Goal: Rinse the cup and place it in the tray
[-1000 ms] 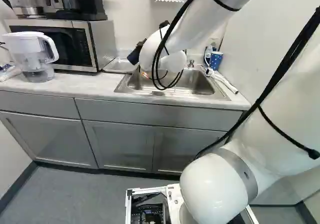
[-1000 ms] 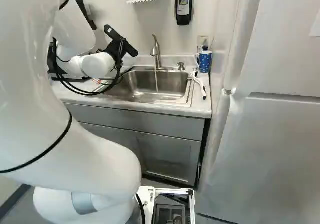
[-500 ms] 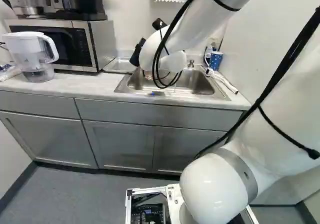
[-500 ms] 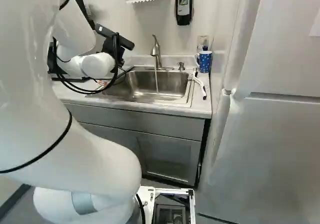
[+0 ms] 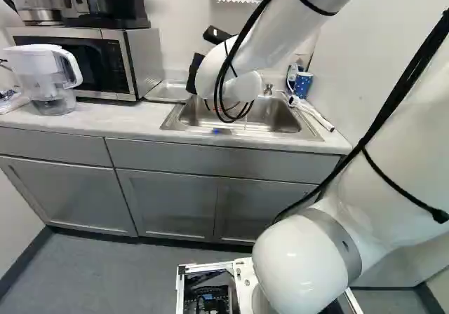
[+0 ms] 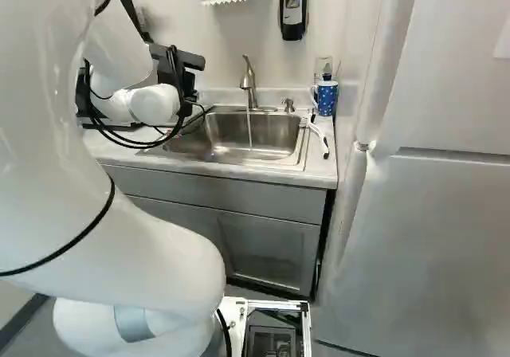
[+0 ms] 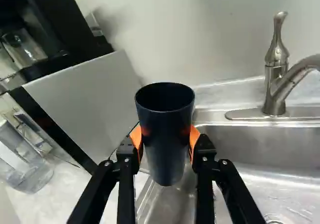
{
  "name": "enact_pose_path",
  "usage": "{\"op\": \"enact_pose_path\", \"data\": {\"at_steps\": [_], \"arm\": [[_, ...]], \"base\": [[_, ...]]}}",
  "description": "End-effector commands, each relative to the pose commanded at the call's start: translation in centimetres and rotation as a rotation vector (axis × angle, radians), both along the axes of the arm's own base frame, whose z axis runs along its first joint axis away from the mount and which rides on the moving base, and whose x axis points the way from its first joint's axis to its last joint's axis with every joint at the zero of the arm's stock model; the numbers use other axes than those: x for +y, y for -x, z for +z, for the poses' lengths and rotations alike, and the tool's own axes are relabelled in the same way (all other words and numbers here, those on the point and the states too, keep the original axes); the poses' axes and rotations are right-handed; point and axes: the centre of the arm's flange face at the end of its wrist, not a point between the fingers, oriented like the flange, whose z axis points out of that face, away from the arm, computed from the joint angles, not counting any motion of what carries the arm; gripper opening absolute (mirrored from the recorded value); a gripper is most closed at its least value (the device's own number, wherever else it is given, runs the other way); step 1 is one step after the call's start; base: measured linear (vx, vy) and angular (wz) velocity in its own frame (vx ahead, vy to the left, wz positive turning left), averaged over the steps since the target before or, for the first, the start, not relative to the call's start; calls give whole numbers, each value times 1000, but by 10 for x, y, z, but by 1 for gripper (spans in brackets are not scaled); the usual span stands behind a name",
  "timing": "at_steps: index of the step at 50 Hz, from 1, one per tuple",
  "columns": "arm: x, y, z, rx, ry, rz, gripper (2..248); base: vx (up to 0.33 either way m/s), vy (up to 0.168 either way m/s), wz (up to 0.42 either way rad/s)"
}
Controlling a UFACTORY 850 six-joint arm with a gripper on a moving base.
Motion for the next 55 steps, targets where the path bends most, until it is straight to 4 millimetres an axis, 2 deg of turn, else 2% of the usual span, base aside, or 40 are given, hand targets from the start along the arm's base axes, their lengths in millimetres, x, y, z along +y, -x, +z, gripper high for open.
{"op": "enact_pose_path", "data": {"at_steps": [28, 45, 55], "arm": [[0, 0, 0, -88, 279, 40, 111], [1, 0, 0, -88, 279, 41, 111], [12, -9, 1, -89, 279, 59, 111]], "base": [[0, 0, 0], [0, 0, 0], [0, 0, 0]]}}
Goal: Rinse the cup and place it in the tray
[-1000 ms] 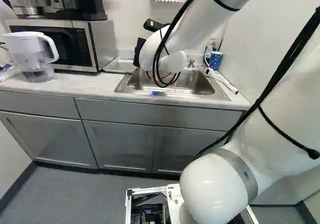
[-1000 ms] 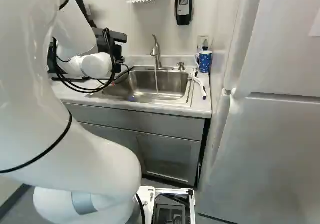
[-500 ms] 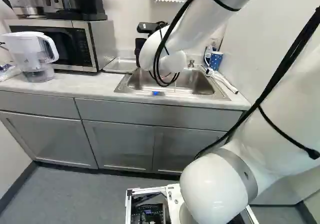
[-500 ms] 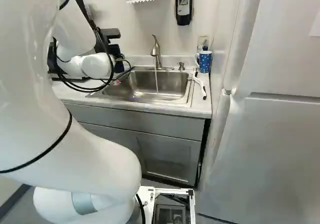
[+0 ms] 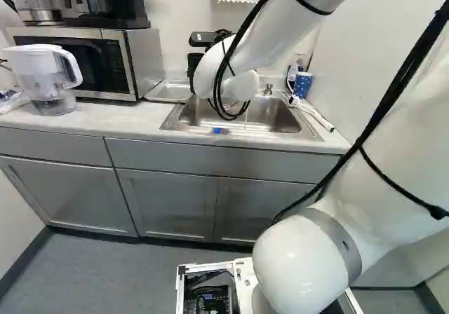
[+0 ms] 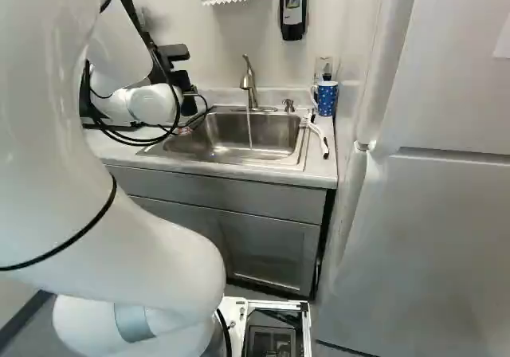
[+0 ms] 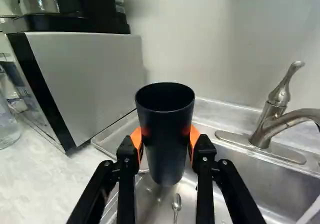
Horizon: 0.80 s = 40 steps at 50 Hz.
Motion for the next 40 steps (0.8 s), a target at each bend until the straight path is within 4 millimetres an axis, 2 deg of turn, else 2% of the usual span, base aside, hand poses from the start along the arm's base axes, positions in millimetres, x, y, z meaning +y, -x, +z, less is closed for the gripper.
{"op": "enact_pose_path", "data": {"at_steps": [20, 40], "arm": [[31, -25, 1, 3, 1, 44, 111], [56, -62, 0, 5, -12, 50, 111]], "base": [[0, 0, 0], [0, 0, 0]]}}
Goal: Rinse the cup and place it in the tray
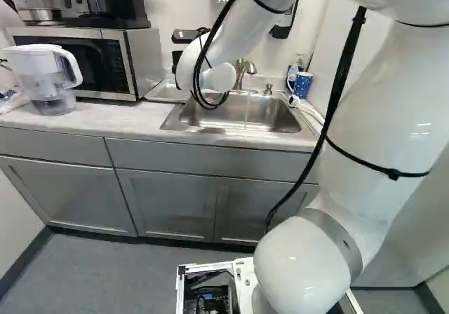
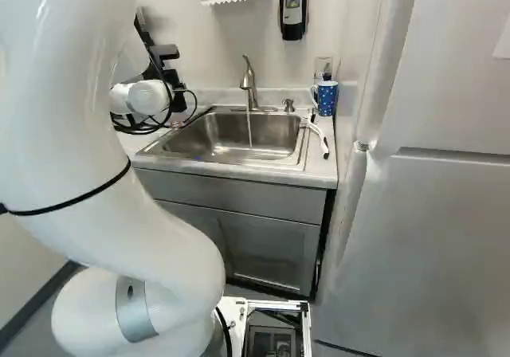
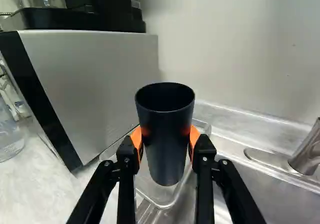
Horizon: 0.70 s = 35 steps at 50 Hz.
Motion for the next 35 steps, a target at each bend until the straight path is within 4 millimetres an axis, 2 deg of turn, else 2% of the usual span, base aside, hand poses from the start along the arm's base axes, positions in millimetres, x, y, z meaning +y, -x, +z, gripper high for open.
{"op": "enact_pose_path", "data": {"at_steps": [15, 35], "arm": [[16, -31, -3, 1, -14, -6, 111], [35, -67, -26, 24, -4, -1, 111]], "base": [[0, 0, 0], [0, 0, 0]]}}
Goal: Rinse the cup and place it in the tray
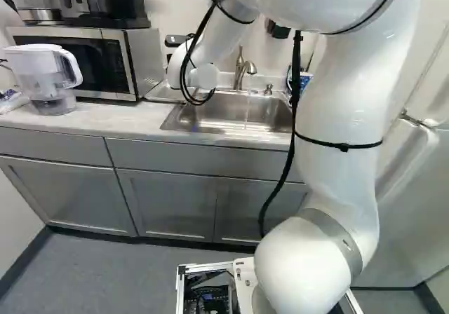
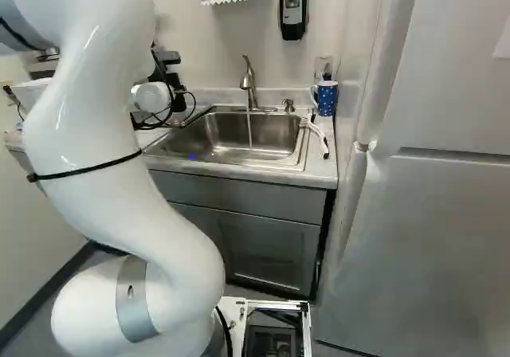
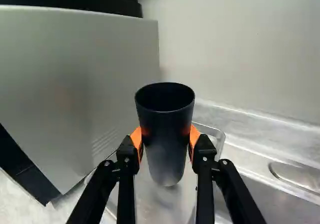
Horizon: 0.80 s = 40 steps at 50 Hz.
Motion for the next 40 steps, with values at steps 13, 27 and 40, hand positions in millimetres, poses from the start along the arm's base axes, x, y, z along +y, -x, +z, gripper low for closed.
{"op": "enact_pose_path", "data": {"at_steps": [13, 27, 40], "arm": [[4, -10, -16, 19, 8, 0, 111], [5, -11, -30, 43, 18, 0, 111], [5, -11, -30, 43, 18, 0, 111]], "base": [[0, 0, 0], [0, 0, 0], [0, 0, 0]]}}
